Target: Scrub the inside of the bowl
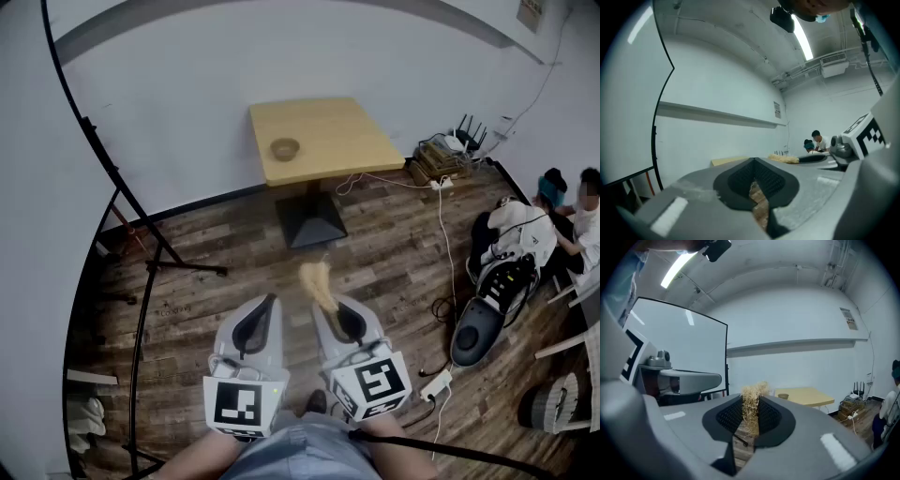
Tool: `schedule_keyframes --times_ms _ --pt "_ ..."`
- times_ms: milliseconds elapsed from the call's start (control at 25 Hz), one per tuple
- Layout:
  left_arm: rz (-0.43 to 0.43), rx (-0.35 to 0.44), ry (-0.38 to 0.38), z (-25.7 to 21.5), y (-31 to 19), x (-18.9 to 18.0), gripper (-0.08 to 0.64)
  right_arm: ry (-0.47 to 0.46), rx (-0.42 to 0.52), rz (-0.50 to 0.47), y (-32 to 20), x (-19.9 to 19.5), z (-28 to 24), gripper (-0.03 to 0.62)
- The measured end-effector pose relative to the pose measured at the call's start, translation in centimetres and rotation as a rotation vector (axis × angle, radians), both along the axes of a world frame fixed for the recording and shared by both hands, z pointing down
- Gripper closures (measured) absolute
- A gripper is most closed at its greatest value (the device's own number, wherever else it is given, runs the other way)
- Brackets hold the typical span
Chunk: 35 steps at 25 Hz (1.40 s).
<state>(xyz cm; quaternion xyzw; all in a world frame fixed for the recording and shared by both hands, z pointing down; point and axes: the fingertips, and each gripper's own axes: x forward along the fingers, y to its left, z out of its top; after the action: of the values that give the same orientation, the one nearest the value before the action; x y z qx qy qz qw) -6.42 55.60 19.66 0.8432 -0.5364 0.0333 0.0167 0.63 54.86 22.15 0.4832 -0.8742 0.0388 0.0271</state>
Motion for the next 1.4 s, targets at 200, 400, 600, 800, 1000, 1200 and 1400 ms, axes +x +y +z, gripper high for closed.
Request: schedule_keyframes --times_ms 200,400,600,800,1000,1200,1400 --pt "-0.003 0.000 0.000 -0.1 0.4 0.8 0.540 -0.004 0.000 -0.002 0.3 0.7 -0.1 0.532" --pt "-0.007 -0.006 -0.003 0.0 0.6 1.7 0.540 -0.010 -0.002 -0.009 0.6 1.6 -0.1 0.532" --pt "-0.004 -0.007 -0.015 0.3 0.8 3.4 0.540 -0.019 0.001 -0.009 0.8 3.3 0.1 0.532" --pt "-0.007 -0.007 -0.034 0.5 0.6 5.4 0.540 -0.046 0.006 -0.009 0.7 5.3 0.2 0.532" --pt "-0.014 -0.037 -0.063 1.5 0.5 6.4 0.540 -0.107 -0.010 -0.035 0.5 6.1 0.5 0.529" --pt "-0.007 -0.089 -0.083 3.1 -0.4 6.1 0.540 -0.128 -0.064 -0.029 -0.6 5.9 2.2 0.528" --pt "-0.001 -0.113 -0.057 4.1 -4.7 5.1 0.540 -0.110 -0.096 -0.016 -4.3 5.3 3.3 0.528"
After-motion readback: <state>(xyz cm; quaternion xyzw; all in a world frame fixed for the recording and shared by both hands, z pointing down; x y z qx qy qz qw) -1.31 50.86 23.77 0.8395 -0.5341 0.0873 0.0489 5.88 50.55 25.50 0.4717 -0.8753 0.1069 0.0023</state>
